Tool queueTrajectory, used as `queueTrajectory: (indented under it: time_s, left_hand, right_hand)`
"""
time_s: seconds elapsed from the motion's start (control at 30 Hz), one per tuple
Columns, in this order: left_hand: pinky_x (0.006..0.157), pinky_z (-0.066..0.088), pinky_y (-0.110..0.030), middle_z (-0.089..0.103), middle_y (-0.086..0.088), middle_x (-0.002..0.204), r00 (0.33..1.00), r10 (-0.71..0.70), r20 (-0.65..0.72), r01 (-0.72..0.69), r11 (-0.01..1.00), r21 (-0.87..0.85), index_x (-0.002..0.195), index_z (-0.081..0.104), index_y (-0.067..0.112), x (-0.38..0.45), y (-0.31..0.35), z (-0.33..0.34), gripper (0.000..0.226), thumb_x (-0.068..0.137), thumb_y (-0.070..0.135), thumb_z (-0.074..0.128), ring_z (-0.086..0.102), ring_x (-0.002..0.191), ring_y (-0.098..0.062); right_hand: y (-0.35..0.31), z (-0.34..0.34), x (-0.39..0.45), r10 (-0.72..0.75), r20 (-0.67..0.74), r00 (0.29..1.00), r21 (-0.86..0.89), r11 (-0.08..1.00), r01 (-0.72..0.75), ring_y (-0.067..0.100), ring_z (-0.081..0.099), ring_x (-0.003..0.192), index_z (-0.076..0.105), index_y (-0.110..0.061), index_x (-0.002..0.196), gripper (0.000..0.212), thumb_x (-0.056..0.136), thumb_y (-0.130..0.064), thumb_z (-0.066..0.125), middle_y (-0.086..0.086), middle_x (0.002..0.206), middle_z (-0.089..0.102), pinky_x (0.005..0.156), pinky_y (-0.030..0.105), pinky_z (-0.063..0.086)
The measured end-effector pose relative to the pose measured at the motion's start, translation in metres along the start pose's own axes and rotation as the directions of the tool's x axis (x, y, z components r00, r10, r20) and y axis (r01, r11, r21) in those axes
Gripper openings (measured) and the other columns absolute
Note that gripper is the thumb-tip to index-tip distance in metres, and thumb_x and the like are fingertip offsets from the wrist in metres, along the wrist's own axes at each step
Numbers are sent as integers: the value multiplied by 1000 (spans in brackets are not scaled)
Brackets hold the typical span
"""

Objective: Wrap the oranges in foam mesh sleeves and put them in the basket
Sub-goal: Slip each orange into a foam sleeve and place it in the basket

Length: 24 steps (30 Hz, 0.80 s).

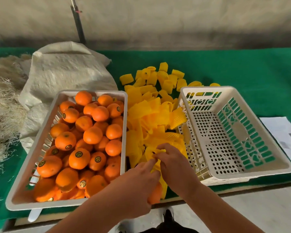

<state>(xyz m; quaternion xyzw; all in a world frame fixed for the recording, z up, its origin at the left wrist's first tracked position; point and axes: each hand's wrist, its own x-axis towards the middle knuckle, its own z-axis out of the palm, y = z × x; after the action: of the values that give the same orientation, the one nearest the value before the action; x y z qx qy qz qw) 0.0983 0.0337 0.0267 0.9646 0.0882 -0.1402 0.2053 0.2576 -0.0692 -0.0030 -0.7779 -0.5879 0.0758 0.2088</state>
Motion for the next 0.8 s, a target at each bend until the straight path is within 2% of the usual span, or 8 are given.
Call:
queueTrajectory:
  time_s: [0.1,0.2,0.3,0.4,0.5,0.63,0.7,0.8]
  left_hand:
    - [110,43,-46,15,-3,164,993,-89,73,79,989,128,152,31,26,25,16,2,82,85,42,75,33,144,-29]
    - [103,47,-45,33,-3,151,980,-172,99,154,973,170,149,35,25,50,33,6,78,84,40,76,40,132,-25]
    - [100,46,-37,40,7,144,966,-254,52,251,966,61,143,40,32,68,39,11,78,76,45,78,41,129,-18]
    - [83,43,-19,45,27,129,927,-374,-27,366,918,-151,130,45,48,78,43,10,77,61,63,78,48,114,-3]
    - [61,47,-13,56,29,106,842,-535,-65,445,759,-475,115,49,56,84,52,6,72,53,75,80,61,89,0]
    - [73,57,-27,67,13,103,706,-708,-28,373,406,-834,111,64,47,96,70,3,65,55,74,83,70,91,-12]
    - [74,56,-30,68,11,103,625,-778,-54,336,331,-882,110,66,40,101,82,5,68,54,77,79,69,92,-12]
    - [68,53,-22,63,18,105,468,-872,-144,380,346,-858,113,56,40,106,99,4,77,52,83,75,65,89,-3]
  right_hand:
    - [20,-9,0,-50,57,997,-12,999,50,18,57,123,75,-18,119,35,89,-1,70,4,134,61,95,19,47]
    - [46,-20,0,-39,99,994,45,998,35,20,50,131,71,-14,122,31,99,-12,50,3,144,54,100,21,43]
    - [75,-32,1,6,100,995,90,996,-15,19,50,130,67,-13,120,27,99,-10,50,2,147,49,100,26,48]
    - [100,-40,0,17,112,994,121,992,-31,19,58,114,61,-16,122,30,95,-4,57,-1,150,41,86,18,41]
    - [114,-39,-3,-2,159,987,110,994,-16,23,61,110,51,-20,134,46,93,-6,65,1,157,25,78,21,46]
    - [120,-40,-6,-84,196,977,163,985,52,24,62,115,44,-23,141,62,90,-10,75,3,155,21,87,26,57]
    - [119,-42,-7,-107,211,972,208,976,62,23,62,116,44,-24,141,65,87,-10,78,1,153,20,89,24,56]
    - [117,-44,-9,-90,214,973,266,963,31,20,62,114,43,-28,141,65,88,-12,78,-5,152,18,85,19,54]
